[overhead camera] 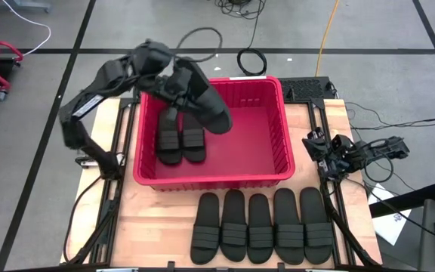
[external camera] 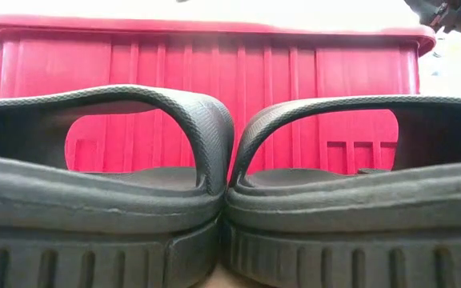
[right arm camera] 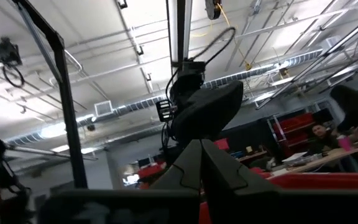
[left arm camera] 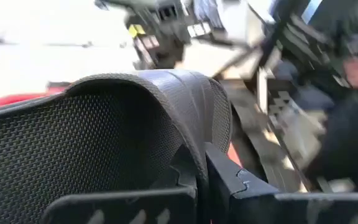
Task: Pick and place slides into bin
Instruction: Put the slipper into the bin
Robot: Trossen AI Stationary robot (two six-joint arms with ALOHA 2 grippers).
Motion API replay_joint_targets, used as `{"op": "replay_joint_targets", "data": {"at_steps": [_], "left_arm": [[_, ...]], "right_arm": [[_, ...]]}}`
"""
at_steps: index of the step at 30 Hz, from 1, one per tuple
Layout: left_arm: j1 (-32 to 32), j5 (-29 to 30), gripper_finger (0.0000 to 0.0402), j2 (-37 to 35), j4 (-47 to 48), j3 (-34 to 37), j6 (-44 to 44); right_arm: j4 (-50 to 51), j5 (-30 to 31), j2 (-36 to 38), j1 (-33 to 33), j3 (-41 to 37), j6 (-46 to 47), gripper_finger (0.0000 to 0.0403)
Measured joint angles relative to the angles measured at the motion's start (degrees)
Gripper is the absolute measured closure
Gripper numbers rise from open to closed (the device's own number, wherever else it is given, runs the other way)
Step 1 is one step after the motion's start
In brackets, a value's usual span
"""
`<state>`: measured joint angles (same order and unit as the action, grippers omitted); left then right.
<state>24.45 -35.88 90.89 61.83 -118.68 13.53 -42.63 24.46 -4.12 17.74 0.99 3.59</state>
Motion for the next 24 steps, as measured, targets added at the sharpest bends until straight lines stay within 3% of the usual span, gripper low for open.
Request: {"op": "replay_joint_targets", "data": {"at_steps": [3,9,15,24], "left_arm": [[2.5,-2.9,0.0400,5.7,10.3,-4.4,9.3],[4.7,1.1,0.0400,14.9,28.3,-8.5,29.1],[5.1,0.8,0.0401,17.1,22.9,-7.1,34.0],[4.7,1.4,0.0401,23.9,22.2,-7.1,38.2]], "right_arm": [[0.0,1.2,0.0,0.0,0.0,-3.4,0.0403],[-2.8,6.4,0.0,0.0,0.0,-6.4,0.0403],[-4.3,10.3,0.0,0.0,0.0,-8.1,0.0403],[-4.3,13.4,0.0,0.0,0.0,-9.8,0.0403]]}}
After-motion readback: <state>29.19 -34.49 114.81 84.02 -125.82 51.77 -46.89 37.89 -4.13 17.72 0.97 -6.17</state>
